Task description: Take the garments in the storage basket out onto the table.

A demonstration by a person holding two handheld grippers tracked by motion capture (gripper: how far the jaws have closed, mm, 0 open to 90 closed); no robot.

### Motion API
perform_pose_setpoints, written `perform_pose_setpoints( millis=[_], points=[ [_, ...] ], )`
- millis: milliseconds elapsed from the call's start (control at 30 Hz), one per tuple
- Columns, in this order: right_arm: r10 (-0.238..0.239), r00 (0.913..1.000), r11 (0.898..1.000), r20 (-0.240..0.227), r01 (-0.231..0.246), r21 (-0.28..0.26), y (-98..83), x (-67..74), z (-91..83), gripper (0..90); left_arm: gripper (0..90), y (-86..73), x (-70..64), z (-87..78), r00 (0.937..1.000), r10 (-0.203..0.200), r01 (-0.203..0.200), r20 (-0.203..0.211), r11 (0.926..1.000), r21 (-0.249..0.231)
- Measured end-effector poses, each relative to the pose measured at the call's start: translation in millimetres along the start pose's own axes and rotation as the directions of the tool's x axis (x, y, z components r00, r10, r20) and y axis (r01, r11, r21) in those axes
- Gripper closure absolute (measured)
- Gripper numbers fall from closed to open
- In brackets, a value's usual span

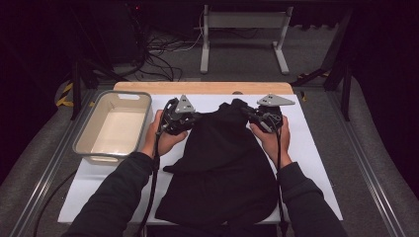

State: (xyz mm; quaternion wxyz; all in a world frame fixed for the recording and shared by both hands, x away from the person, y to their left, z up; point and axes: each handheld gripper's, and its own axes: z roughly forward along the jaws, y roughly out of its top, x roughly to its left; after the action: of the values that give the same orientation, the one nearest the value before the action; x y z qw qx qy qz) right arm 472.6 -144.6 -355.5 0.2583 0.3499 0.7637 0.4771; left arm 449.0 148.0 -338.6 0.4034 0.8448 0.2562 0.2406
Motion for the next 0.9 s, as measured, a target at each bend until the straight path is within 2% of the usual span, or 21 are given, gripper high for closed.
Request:
perform_pose_setpoints(
  millis=[33, 67, 133, 233, 400, 467, 533, 567, 600, 633, 700, 733, 833, 900],
  points=[
    [-0.023, 0.9995, 1.000, 0.020, 0.023, -0.004, 2.5, 2.4, -1.2, 83.1, 84.4, 0.7, -0.9, -3.9, 1.0000, 0.006, -0.005, 0.007, 0.9999, -0.015],
    [-0.032, 0.9993, 0.999, 0.020, 0.033, -0.011, 3.3, 3.1, -2.7, 83.1, 82.7, 0.3, -2.1, -5.1, 0.9999, 0.005, -0.004, 0.017, 0.9999, -0.014],
    [-0.029, 0.9994, 1.000, 0.020, 0.029, 0.007, 1.3, 2.8, -3.7, 83.0, 80.3, -4.8, -6.5, -5.9, 0.9994, 0.003, -0.002, 0.036, 0.9996, -0.029],
    [-0.009, 0.9998, 1.000, 0.015, 0.009, 0.016, -6.3, -1.4, -6.8, 83.1, 80.3, -14.1, -8.5, -0.4, 0.9987, -0.009, 0.010, 0.049, 0.9997, -0.021],
    [-0.028, 0.9974, 0.995, 0.066, 0.022, 0.095, -27.8, -12.7, -5.0, 81.3, 78.8, -36.4, -0.6, 26.7, 0.9949, -0.070, 0.067, 0.072, 0.9963, 0.055],
    [-0.032, 0.9965, 0.989, 0.077, 0.020, 0.149, -37.1, -18.9, -1.9, 74.6, 76.9, -45.8, 2.6, 37.3, 0.9913, -0.103, 0.096, 0.082, 0.9919, 0.083],
    [-0.016, 0.9945, 0.984, 0.104, -0.003, 0.178, -46.7, -24.1, 0.0, 56.7, 73.2, -55.0, 4.0, 47.6, 0.9870, -0.129, 0.118, 0.096, 0.9857, 0.121],
    [-0.006, 0.9934, 0.979, 0.114, -0.017, 0.204, -51.9, -27.0, 0.6, 48.9, 68.7, -57.1, 3.0, 50.1, 0.9877, -0.131, 0.119, 0.085, 0.9835, 0.137],
    [-0.001, 0.9926, 0.976, 0.121, -0.026, 0.216, -55.0, -28.5, 0.2, 45.9, 66.8, -59.8, 1.5, 52.1, 0.9897, -0.123, 0.111, 0.073, 0.9819, 0.153],
    [0.014, 0.9932, 0.975, 0.115, -0.039, 0.218, -59.2, -30.3, -1.9, 45.8, 65.3, -63.1, -0.3, 53.4, 0.9893, -0.125, 0.112, 0.076, 0.9814, 0.156],
    [0.048, 0.9946, 0.983, 0.092, -0.063, 0.172, -67.3, -32.0, -11.9, 42.5, 60.6, -70.8, -4.4, 55.8, 0.9905, -0.119, 0.106, 0.068, 0.9785, 0.177],
    [0.053, 0.9946, 0.985, 0.089, -0.066, 0.160, -70.4, -31.9, -17.0, 41.8, 58.8, -73.5, -5.6, 56.3, 0.9908, -0.115, 0.101, 0.071, 0.9775, 0.185],
    [0.066, 0.9956, 0.989, 0.067, -0.074, 0.130, -77.9, -29.1, -31.1, 41.7, 56.2, -83.4, -10.6, 57.4, 0.9865, -0.127, 0.105, 0.102, 0.9735, 0.203],
    [0.052, 0.9979, 0.989, 0.040, -0.057, 0.139, -80.3, -23.8, -38.0, 42.5, 55.1, -89.7, -17.2, 56.9, 0.9866, -0.124, 0.098, 0.106, 0.9710, 0.218]
  ],
)
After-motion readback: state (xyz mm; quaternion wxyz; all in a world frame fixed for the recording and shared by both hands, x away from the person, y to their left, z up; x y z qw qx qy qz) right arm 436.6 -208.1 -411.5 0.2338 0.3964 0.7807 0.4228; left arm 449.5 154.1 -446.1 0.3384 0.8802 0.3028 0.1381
